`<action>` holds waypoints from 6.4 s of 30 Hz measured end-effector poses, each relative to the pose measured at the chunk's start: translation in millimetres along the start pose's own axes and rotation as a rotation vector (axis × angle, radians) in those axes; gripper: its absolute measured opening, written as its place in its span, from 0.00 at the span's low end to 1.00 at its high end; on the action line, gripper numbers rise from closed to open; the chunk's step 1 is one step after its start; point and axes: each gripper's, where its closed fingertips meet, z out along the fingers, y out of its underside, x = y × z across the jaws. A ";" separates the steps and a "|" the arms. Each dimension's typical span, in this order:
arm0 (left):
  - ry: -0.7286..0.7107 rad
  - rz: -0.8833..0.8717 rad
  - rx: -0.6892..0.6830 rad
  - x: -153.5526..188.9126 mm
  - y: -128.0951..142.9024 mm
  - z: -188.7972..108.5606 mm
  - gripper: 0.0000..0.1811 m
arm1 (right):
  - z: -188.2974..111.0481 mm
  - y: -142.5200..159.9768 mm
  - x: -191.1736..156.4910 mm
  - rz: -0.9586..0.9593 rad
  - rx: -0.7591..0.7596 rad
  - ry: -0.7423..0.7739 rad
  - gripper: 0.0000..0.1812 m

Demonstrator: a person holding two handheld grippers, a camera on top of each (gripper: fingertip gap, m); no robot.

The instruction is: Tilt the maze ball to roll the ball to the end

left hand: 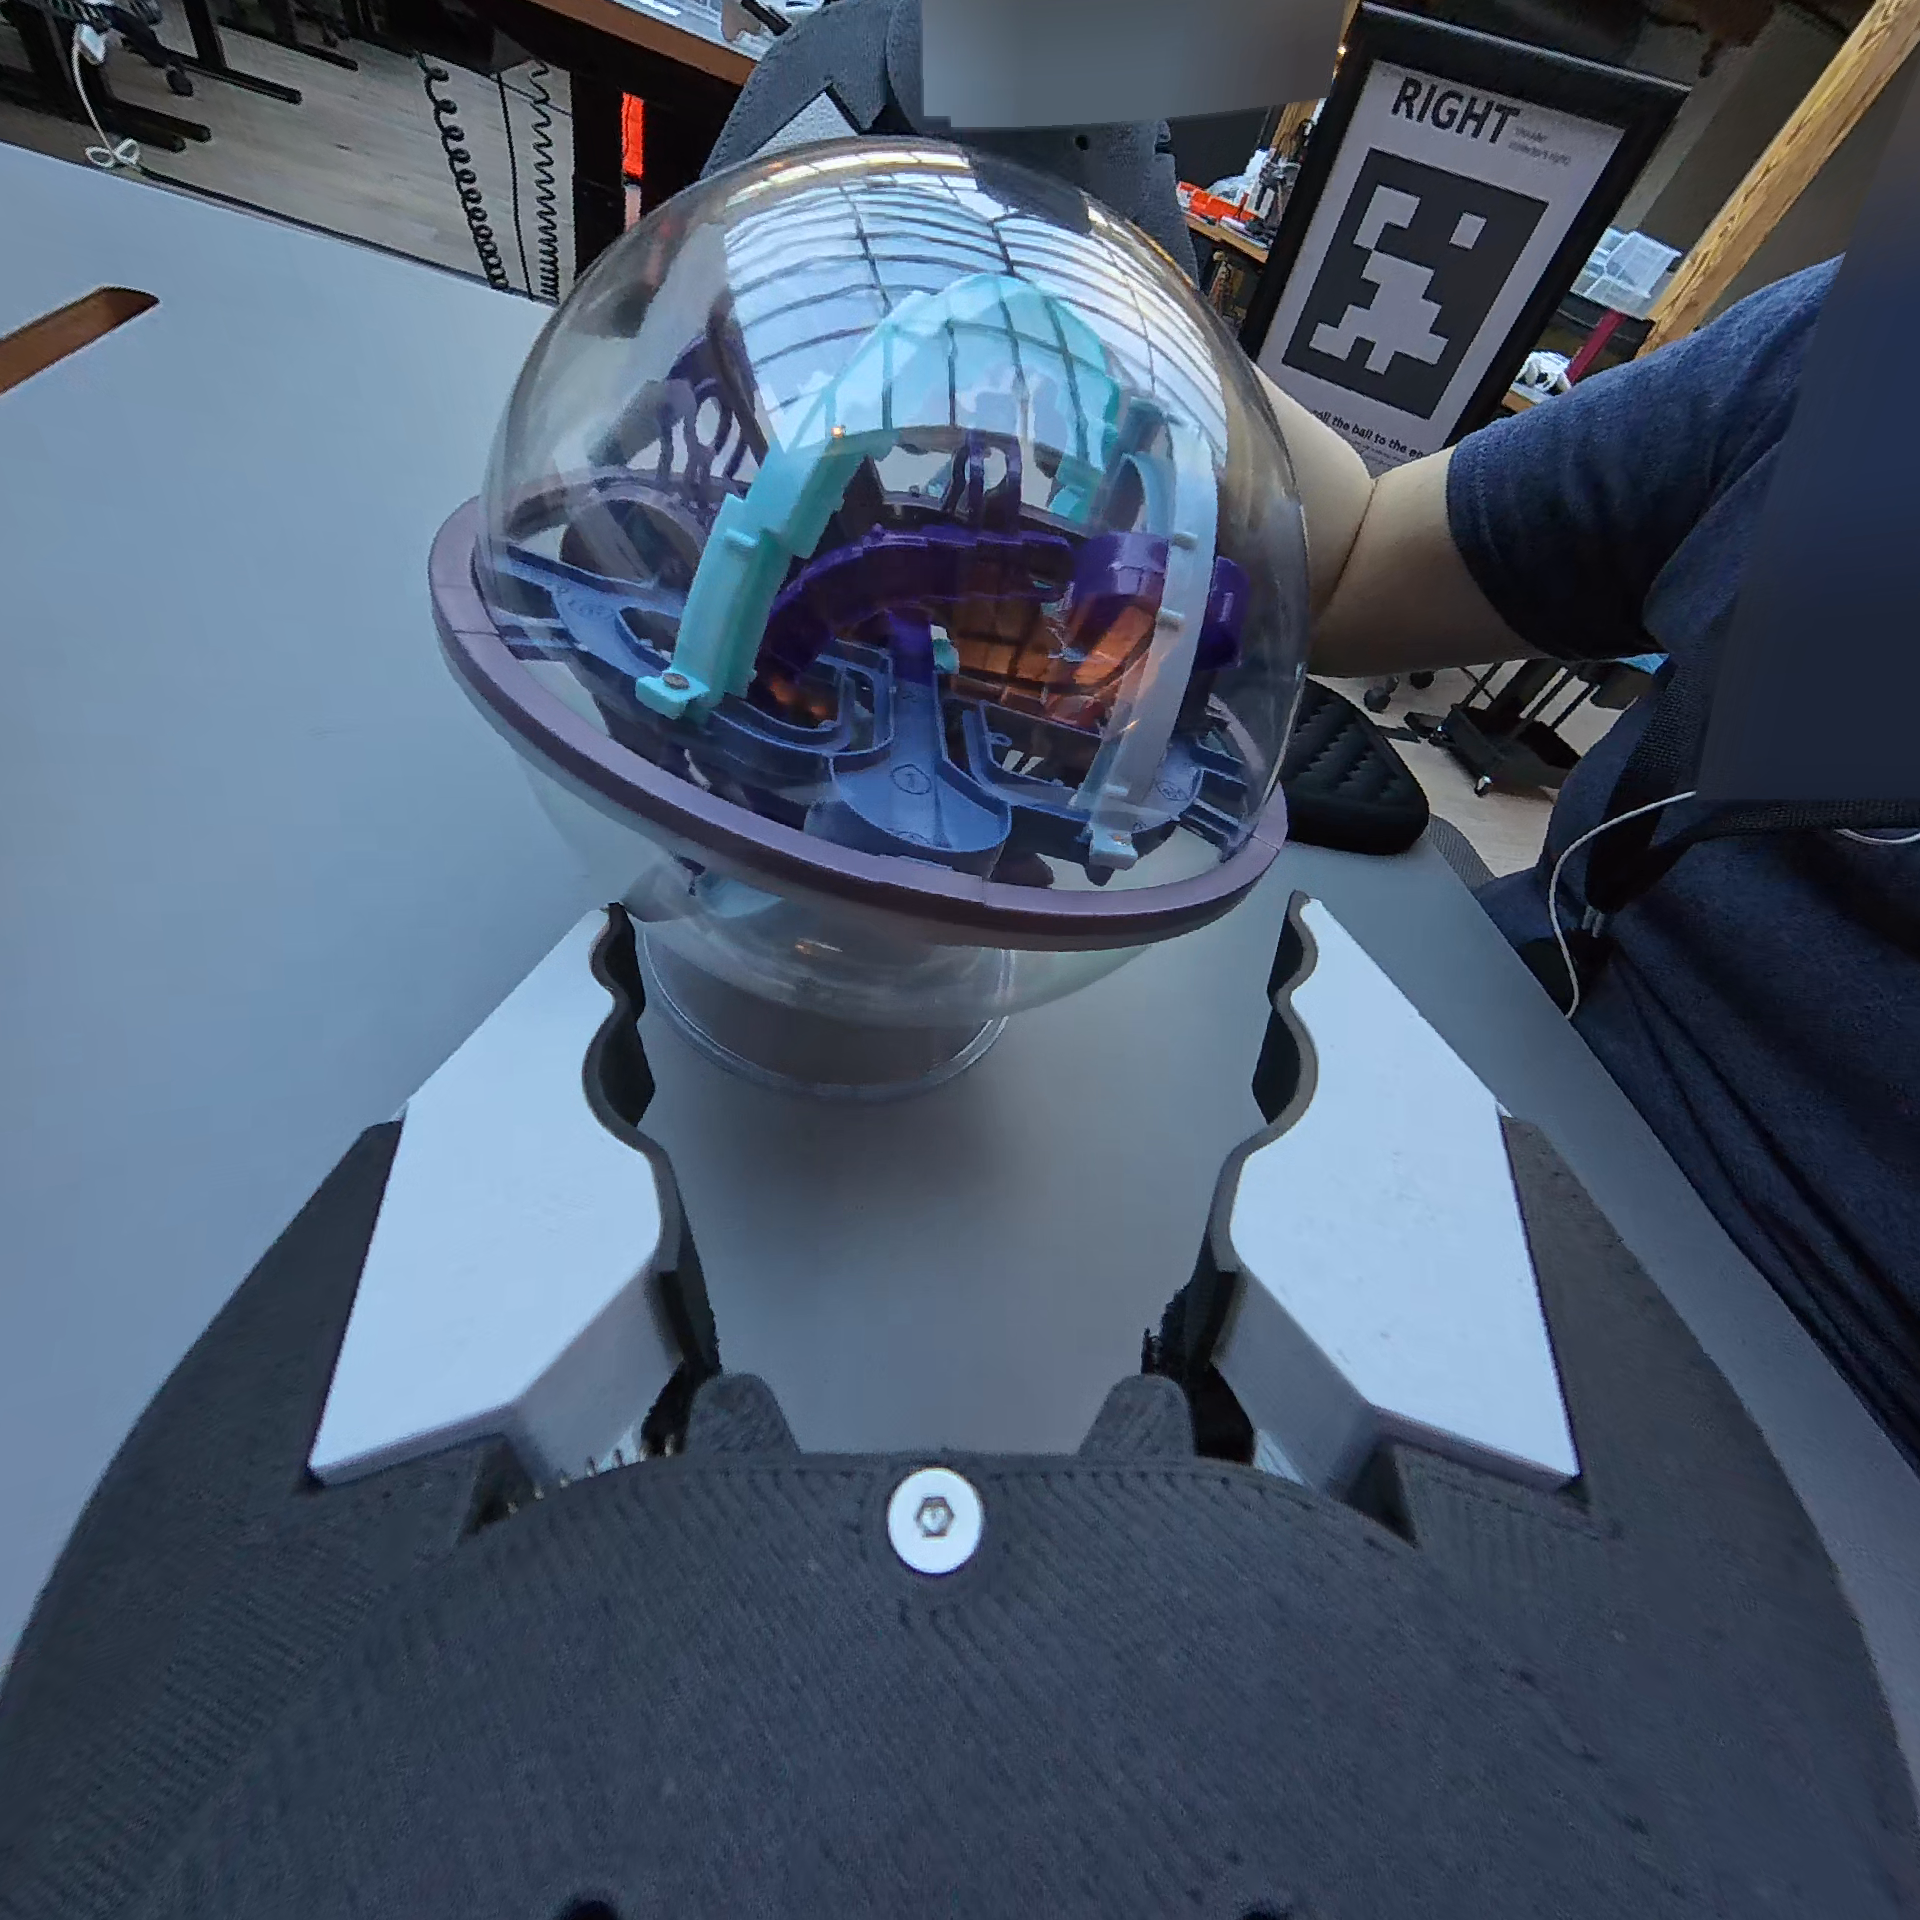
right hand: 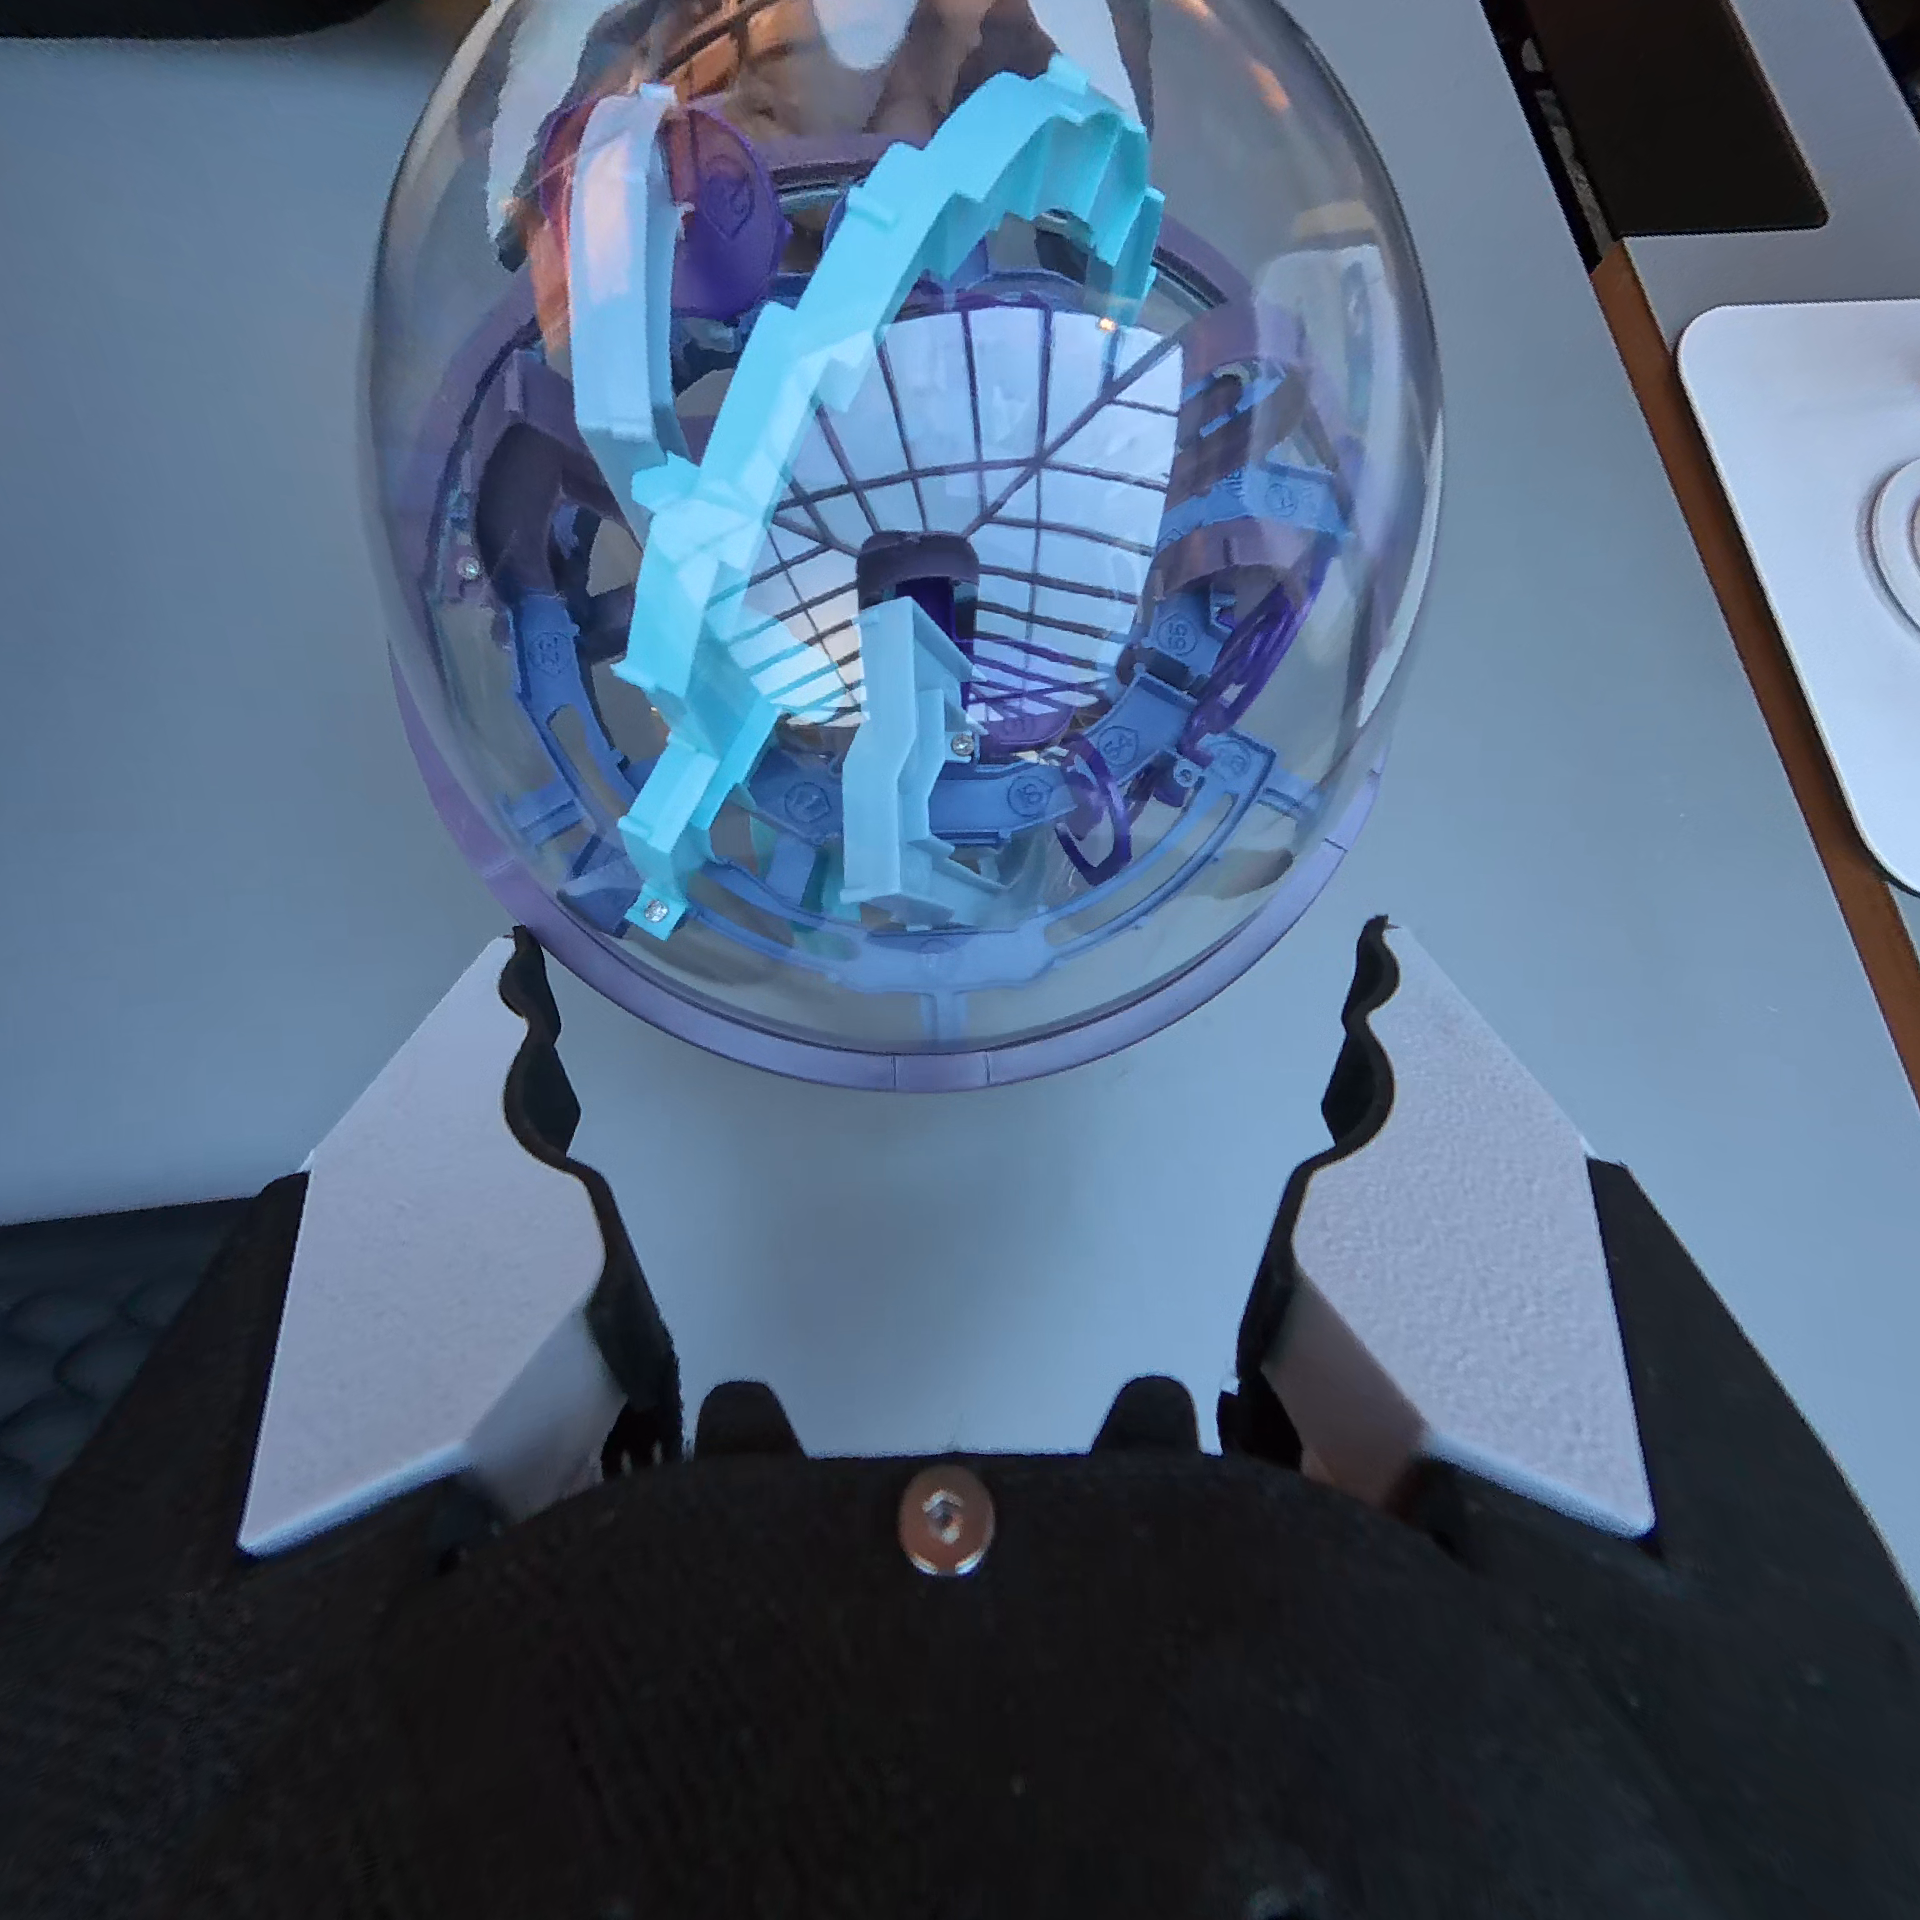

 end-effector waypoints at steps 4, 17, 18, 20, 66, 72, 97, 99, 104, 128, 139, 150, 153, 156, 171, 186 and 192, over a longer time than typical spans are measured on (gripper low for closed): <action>0.007 -0.001 -0.005 1.4 0.8 -0.9 0.66 | -0.9 1.0 1.0 0.003 0.000 0.001 0.82; 0.034 -0.008 -0.020 6.8 2.3 -4.4 0.67 | -2.9 7.0 5.0 0.036 0.011 -0.013 0.82; 0.035 -0.008 -0.020 7.0 1.9 -4.8 0.67 | -2.8 7.8 5.3 0.037 0.009 -0.012 0.82; 0.036 -0.005 -0.015 7.6 0.7 -5.6 0.67 | -2.4 10.1 6.3 0.035 0.000 -0.008 0.82; -0.183 0.174 0.049 0.5 -22.4 37.4 0.76 | -34.0 -52.3 -8.3 0.083 0.566 0.202 0.80; -0.365 0.334 0.221 22.2 -87.2 20.3 0.83 | -67.4 -98.5 -6.1 -0.141 0.414 0.253 0.81; -0.792 0.794 0.495 80.1 -163.1 -27.1 0.87 | -119.5 -190.6 -31.8 -0.759 -0.051 0.470 0.84; -0.794 0.777 0.453 74.2 -155.9 -24.0 0.86 | -116.1 -183.2 -29.6 -0.745 -0.076 0.476 0.84; -0.753 0.650 0.240 26.4 -99.5 0.9 0.82 | -80.4 -130.8 -14.2 -0.611 -0.037 0.440 0.83; -0.884 0.243 -0.313 -26.5 46.0 28.9 0.72 | 9.8 10.8 19.9 -0.268 -0.086 0.274 0.80; -0.407 0.321 0.089 -1.8 -21.2 -2.3 0.87 | -15.0 -19.8 -29.6 0.642 0.326 0.312 0.85; -0.270 0.282 -0.158 -6.3 7.2 25.7 0.86 | 11.6 -15.3 -24.7 0.610 0.231 0.321 0.78; -0.283 0.298 -0.196 1.7 23.8 21.0 0.82 | -1.3 -10.3 -22.2 0.544 0.197 0.223 0.75; -0.253 0.263 -0.159 8.4 25.7 15.3 0.73 | -15.7 -7.6 -15.8 0.524 0.238 0.198 0.74; -0.197 -0.151 0.066 -6.5 -1.5 28.4 0.79 | 17.5 -24.3 -18.4 0.592 0.325 -0.044 0.82; -0.411 0.368 0.019 14.7 -87.1 9.5 0.83 | -51.2 -97.8 -8.0 0.172 0.473 0.289 0.82; -0.498 0.569 -0.007 34.6 -156.4 -19.9 0.83 | -107.6 -171.0 -3.1 -0.108 0.510 0.446 0.82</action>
